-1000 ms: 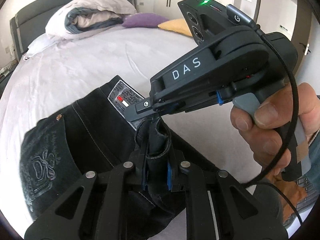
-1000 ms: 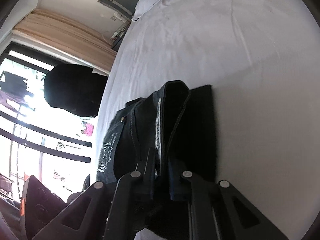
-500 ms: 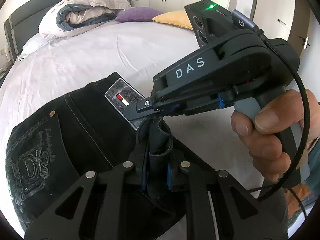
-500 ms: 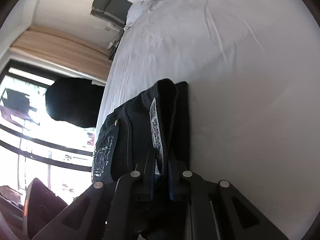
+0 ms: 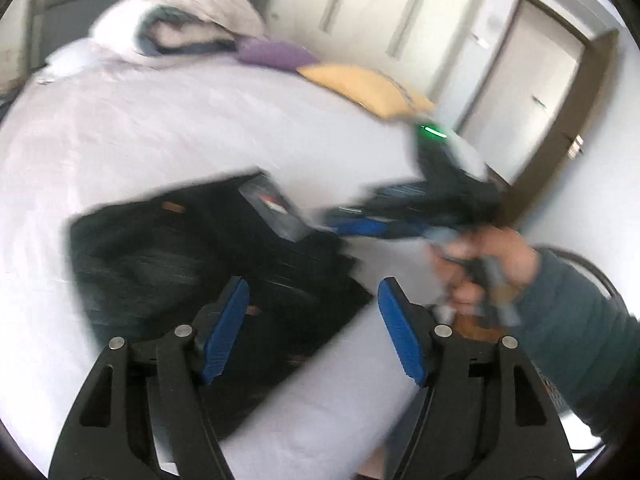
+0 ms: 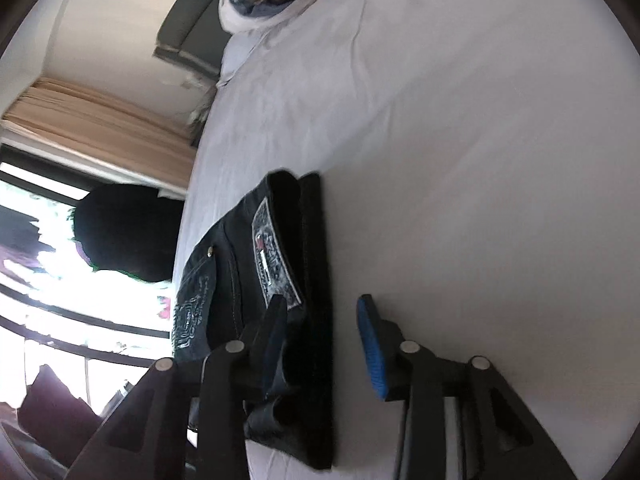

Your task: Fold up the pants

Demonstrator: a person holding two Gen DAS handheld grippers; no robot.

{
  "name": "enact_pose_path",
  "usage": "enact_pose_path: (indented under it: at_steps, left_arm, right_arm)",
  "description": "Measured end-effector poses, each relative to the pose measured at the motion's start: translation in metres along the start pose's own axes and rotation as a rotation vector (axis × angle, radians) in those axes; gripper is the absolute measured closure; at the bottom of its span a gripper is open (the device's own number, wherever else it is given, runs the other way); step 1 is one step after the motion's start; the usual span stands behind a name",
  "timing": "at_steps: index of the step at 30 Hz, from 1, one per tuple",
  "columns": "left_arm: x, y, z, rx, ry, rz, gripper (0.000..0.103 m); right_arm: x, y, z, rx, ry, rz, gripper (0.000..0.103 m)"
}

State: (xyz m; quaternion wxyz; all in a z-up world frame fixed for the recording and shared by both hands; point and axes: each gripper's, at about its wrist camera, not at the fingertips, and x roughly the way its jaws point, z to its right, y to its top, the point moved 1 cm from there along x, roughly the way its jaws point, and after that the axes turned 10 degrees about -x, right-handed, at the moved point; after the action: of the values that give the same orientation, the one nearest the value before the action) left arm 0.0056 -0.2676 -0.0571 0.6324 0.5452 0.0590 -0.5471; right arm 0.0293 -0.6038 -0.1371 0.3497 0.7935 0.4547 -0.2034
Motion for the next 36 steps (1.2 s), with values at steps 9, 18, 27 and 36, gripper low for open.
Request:
enact_pose_path:
  at_steps: [9, 18, 27, 36]
  left_arm:
    - [0.041, 0.036, -0.117, -0.275, 0.002, -0.047, 0.037]
    - [0.060, 0.040, -0.153, -0.291, -0.029, -0.025, 0.039]
    - [0.072, 0.054, -0.186, -0.283, -0.020, -0.030, 0.045]
    - [0.029, -0.009, -0.133, -0.072, -0.037, -0.004, 0.045]
  right_arm:
    - [0.017, -0.012, -0.070, -0.130, 0.214, -0.011, 0.061]
    - [0.037, -0.036, -0.013, 0.010, 0.165, -0.037, 0.103]
    - [0.040, -0.035, -0.006, 0.023, 0.167, -0.036, 0.103]
    - [0.038, -0.042, -0.013, 0.021, 0.146, -0.027, 0.103]
